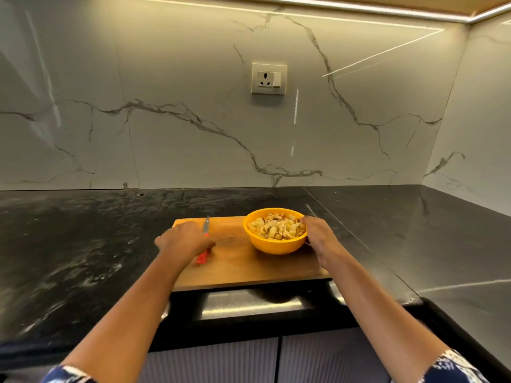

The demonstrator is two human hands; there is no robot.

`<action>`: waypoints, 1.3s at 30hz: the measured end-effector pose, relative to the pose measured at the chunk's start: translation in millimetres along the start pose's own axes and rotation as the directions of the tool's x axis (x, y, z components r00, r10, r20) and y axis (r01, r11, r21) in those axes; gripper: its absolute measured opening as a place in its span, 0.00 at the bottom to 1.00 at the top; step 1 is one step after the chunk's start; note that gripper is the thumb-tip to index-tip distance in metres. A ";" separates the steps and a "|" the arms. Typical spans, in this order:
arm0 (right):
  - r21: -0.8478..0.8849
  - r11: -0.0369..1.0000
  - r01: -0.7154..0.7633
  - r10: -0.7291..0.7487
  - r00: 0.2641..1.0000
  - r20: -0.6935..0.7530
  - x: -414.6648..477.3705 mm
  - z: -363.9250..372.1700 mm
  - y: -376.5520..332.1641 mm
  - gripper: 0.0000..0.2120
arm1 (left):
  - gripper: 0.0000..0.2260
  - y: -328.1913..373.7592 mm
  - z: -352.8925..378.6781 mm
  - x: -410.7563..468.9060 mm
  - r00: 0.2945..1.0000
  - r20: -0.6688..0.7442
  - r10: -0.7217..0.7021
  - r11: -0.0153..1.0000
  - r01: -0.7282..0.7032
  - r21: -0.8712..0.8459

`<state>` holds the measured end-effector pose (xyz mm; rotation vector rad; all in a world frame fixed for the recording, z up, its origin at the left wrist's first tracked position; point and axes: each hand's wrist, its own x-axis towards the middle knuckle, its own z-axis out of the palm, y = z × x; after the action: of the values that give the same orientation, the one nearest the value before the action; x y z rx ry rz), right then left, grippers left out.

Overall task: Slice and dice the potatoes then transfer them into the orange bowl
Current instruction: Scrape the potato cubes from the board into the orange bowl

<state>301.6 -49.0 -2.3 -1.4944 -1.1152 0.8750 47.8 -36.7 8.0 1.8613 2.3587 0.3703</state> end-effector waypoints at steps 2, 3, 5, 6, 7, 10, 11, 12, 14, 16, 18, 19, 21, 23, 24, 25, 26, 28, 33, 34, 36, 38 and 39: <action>-0.014 1.000 0.000 0.000 1.000 0.022 -0.8 9.2 -1.4 0.15 | 0.16 -18.8 -9.9 6.4 0.998 0.022 -0.052 0.998 0.053 -0.045; -0.017 1.000 0.002 -0.001 0.999 0.033 -1.4 15.3 -2.3 0.15 | 0.17 -31.3 -14.2 7.8 0.997 0.010 -0.074 0.995 0.074 -0.068; -0.019 1.000 0.003 -0.002 0.998 0.061 -5.4 31.6 -7.1 0.15 | 0.18 -57.7 -21.0 10.3 0.990 -0.017 -0.142 0.979 0.138 -0.151; -0.019 1.000 -0.002 0.003 0.997 0.080 -7.1 40.3 -9.8 0.15 | 0.19 -69.5 -24.2 10.4 0.983 -0.010 -0.185 0.958 0.178 -0.226; -0.021 1.000 -0.008 0.010 0.994 0.105 -9.4 49.4 -13.2 0.14 | 0.20 -79.4 -27.5 10.4 0.975 0.011 -0.222 0.920 0.213 -0.329; -0.048 0.998 -0.030 0.037 0.985 0.171 -14.3 70.3 -20.6 0.16 | 0.15 -100.3 -39.9 9.3 0.949 0.151 -0.276 0.669 0.303 -0.679; -0.063 0.998 -0.025 0.036 0.983 0.181 -15.2 73.6 -21.1 0.18 | 0.13 -106.3 -43.6 8.6 0.942 0.184 -0.281 0.559 0.316 -0.766; -0.071 0.997 -0.020 0.033 0.982 0.185 -15.5 75.1 -20.4 0.20 | 0.12 -112.4 -47.1 7.6 0.938 0.202 -0.281 0.447 0.314 -0.837; -0.061 0.998 -0.015 0.027 0.982 0.190 -13.4 72.7 -14.8 0.21 | 0.10 -122.1 -48.8 4.3 0.935 0.235 -0.264 0.219 0.295 -0.930; -0.023 1.000 -0.013 0.017 0.986 0.164 -10.0 63.9 -7.6 0.20 | 0.10 -126.3 -44.1 2.3 0.942 0.223 -0.251 0.122 0.259 -0.958; 0.034 0.999 -0.020 0.016 0.992 0.128 -8.6 52.2 -2.4 0.18 | 0.10 -123.0 -38.9 -1.1 0.951 0.158 -0.264 0.267 0.229 -0.936; 0.046 0.999 -0.017 0.012 0.993 0.115 -8.3 46.1 -0.3 0.17 | 0.09 -119.6 -36.3 -2.7 0.956 0.123 -0.268 0.328 0.210 -0.921; 0.022 1.000 0.003 -0.005 0.995 0.102 -8.6 36.5 3.0 0.15 | 0.07 -109.6 -32.2 -9.2 0.966 0.084 -0.243 0.348 0.168 -0.922; -0.017 0.997 0.071 -0.070 0.996 0.058 -11.9 31.9 5.5 0.12 | 0.07 -98.4 -29.5 -16.7 0.976 0.008 -0.220 0.311 0.077 -0.947; -0.044 0.989 0.142 -0.142 0.990 0.004 -15.8 30.7 5.4 0.11 | 0.07 -91.4 -29.4 -21.1 0.974 -0.048 -0.220 0.289 0.018 -0.957; -0.081 0.968 0.238 -0.243 0.968 -0.063 -20.4 30.0 3.8 0.10 | 0.07 -83.8 -30.1 -25.7 0.971 -0.114 -0.210 0.275 -0.053 -0.960; -0.104 0.936 0.337 -0.348 0.931 -0.112 -27.2 29.6 -1.2 0.09 | 0.07 -74.8 -32.0 -31.6 0.967 -0.177 -0.183 0.265 -0.125 -0.956; -0.062 0.885 0.462 -0.466 0.880 -0.092 -42.4 30.0 -18.4 0.07 | 0.08 -52.9 -37.9 -45.2 0.965 -0.253 -0.068 0.230 -0.232 -0.945; 0.289 0.955 0.062 -0.148 0.947 0.285 -67.5 33.4 -73.1 0.10 | 0.07 5.4 -44.0 -81.3 0.953 -0.108 0.285 0.217 -0.173 -0.961; 0.319 0.948 0.009 -0.105 0.954 0.282 -66.5 32.4 -76.2 0.09 | 0.07 12.5 -42.5 -85.8 0.941 -0.063 0.332 0.253 -0.153 -0.955; 0.327 0.945 -0.028 -0.050 0.973 0.227 -62.0 30.9 -74.3 0.06 | 0.06 18.5 -39.6 -91.3 0.915 -0.015 0.402 0.327 -0.159 -0.931; 0.308 0.950 -0.048 -0.014 0.981 0.194 -57.8 25.9 -70.2 0.06 | 0.06 19.4 -38.5 -93.7 0.893 -0.037 0.449 0.400 -0.238 -0.885; 0.311 0.949 -0.049 -0.006 0.985 0.173 -54.7 21.7 -69.4 0.05 | 0.06 17.5 -38.1 -92.9 0.885 -0.071 0.459 0.409 -0.283 -0.867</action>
<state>250.8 -91.9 59.8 -1.1859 -1.0275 1.1569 77.5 -127.6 43.6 1.6939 1.1344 1.1302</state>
